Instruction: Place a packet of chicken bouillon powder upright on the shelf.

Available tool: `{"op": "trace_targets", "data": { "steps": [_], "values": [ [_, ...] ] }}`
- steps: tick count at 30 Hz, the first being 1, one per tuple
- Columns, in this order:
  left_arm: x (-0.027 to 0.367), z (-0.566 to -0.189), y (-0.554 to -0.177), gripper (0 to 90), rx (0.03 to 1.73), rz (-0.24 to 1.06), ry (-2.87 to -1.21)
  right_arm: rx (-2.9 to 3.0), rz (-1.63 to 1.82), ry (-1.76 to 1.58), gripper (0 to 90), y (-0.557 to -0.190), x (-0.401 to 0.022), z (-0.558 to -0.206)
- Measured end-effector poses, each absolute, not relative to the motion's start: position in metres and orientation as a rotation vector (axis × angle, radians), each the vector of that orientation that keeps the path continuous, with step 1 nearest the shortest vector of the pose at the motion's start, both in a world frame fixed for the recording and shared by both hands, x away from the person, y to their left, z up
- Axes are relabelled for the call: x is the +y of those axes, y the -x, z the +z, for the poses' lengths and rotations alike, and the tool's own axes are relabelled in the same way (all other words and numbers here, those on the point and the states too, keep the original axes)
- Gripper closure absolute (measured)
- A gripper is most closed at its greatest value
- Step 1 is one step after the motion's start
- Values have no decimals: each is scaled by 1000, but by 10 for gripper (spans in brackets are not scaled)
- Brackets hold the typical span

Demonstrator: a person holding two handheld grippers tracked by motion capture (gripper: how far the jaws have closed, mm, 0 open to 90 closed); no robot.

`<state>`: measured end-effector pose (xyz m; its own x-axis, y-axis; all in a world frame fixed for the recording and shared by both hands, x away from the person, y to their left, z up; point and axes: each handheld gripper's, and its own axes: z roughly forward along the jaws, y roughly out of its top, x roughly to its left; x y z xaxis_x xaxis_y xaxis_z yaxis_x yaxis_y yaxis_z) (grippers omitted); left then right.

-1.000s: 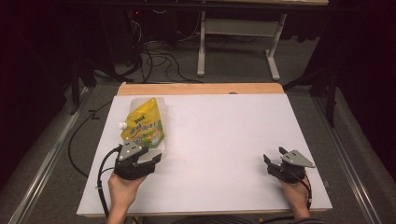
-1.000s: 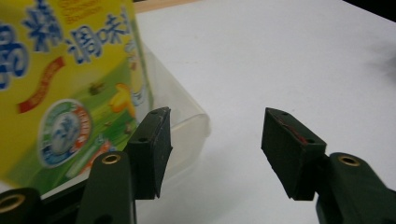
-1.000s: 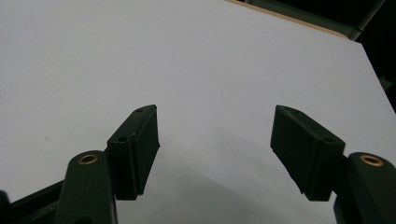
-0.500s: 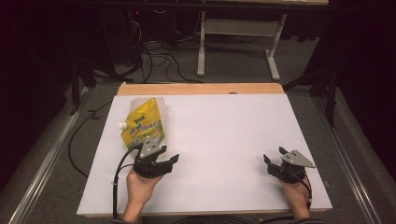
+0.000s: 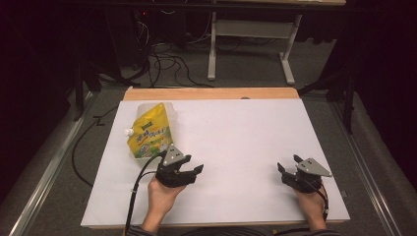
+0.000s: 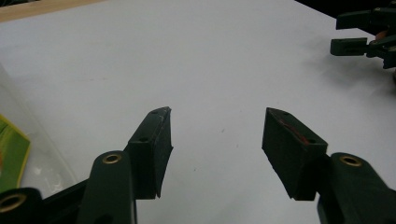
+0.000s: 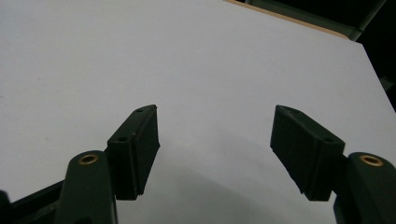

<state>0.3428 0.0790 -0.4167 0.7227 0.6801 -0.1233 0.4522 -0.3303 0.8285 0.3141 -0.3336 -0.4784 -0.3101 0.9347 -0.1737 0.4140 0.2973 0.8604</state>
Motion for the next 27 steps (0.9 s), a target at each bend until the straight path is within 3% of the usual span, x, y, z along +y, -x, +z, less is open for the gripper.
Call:
{"op": "trace_targets", "data": {
  "steps": [27],
  "values": [
    [39, -449, -360, 430, 824, 377, -2051, 1864, 952, -1209, 336, -314, -334, -478]
  ]
}}
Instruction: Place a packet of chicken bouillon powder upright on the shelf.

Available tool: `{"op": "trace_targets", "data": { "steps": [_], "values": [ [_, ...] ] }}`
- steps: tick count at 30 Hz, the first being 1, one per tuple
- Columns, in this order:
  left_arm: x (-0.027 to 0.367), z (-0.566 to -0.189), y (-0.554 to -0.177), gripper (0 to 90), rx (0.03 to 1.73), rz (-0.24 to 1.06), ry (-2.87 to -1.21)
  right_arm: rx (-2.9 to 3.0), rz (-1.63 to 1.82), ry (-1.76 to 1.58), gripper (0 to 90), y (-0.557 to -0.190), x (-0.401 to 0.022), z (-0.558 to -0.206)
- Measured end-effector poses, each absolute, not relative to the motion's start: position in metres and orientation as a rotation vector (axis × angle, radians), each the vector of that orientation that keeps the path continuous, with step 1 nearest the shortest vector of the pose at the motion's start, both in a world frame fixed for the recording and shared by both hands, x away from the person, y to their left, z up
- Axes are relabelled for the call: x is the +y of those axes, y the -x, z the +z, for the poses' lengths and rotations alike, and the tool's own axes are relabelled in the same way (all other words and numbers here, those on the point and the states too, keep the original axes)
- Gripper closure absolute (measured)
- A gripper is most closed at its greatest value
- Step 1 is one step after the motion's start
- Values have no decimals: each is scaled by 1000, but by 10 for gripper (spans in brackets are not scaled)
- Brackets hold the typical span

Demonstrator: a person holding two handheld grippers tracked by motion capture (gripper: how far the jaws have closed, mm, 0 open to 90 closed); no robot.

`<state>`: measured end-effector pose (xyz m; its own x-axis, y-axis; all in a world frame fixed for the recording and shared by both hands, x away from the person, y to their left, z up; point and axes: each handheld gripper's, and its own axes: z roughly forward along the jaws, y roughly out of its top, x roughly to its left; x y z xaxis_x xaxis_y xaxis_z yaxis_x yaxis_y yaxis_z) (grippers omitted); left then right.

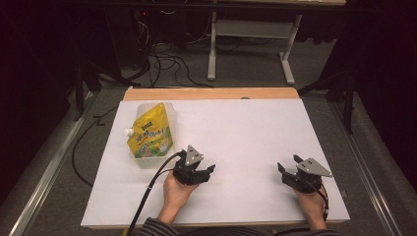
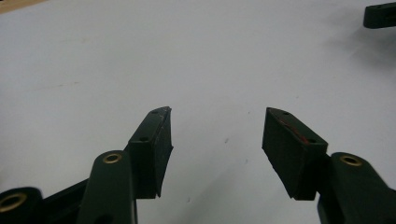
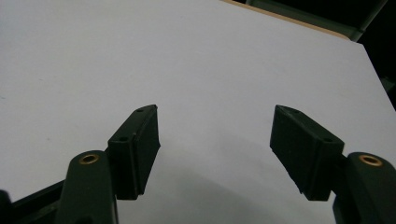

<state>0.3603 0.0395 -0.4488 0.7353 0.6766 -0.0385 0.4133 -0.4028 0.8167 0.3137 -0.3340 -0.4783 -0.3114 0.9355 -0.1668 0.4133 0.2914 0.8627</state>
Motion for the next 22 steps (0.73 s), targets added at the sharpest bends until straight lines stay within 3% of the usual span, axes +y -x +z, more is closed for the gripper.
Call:
{"op": "trace_targets", "data": {
  "steps": [22],
  "values": [
    [25, -482, -373, 424, 839, 474, -2039, 1864, 957, -1202, 336, -314, -335, -478]
  ]
}}
